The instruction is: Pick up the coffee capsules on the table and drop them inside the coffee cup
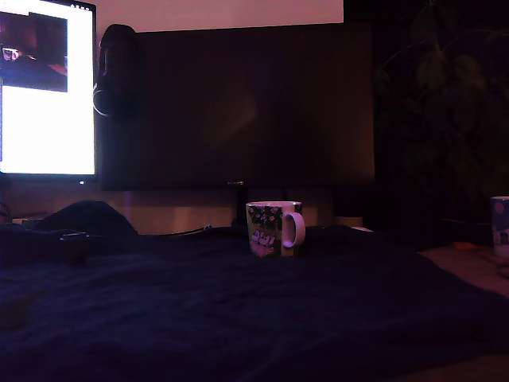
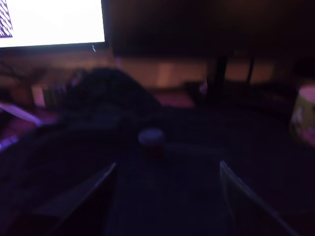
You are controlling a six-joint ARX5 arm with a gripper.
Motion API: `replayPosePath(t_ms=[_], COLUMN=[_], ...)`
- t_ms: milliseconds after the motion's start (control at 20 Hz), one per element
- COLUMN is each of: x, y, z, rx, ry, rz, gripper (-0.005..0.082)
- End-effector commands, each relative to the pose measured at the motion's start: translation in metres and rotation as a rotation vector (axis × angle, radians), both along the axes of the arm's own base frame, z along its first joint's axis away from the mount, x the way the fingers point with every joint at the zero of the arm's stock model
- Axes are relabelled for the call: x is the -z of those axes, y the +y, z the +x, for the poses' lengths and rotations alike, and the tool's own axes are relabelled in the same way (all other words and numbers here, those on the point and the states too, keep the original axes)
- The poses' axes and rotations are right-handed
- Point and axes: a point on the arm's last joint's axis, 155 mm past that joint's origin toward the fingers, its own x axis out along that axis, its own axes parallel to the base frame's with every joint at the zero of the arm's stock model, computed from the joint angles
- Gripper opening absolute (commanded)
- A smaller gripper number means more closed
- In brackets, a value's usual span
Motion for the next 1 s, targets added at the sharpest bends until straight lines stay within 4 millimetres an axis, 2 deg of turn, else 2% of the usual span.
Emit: replayPosePath(t_ms=[0, 500, 700, 950], x=[-0.003, 0.021, 0.042, 0.057], y=[-0.002, -0.011, -0.018, -0.022], z=[0.008, 0.058, 0.082, 0.111], rx=[0.007, 0.031, 0.054, 0.063], ry=[-0.011, 0.032, 0.072, 0.087], rz=[0.001, 0.005, 0.005, 0.004], gripper=[0.0606, 0.0606, 0.0606, 0.0606])
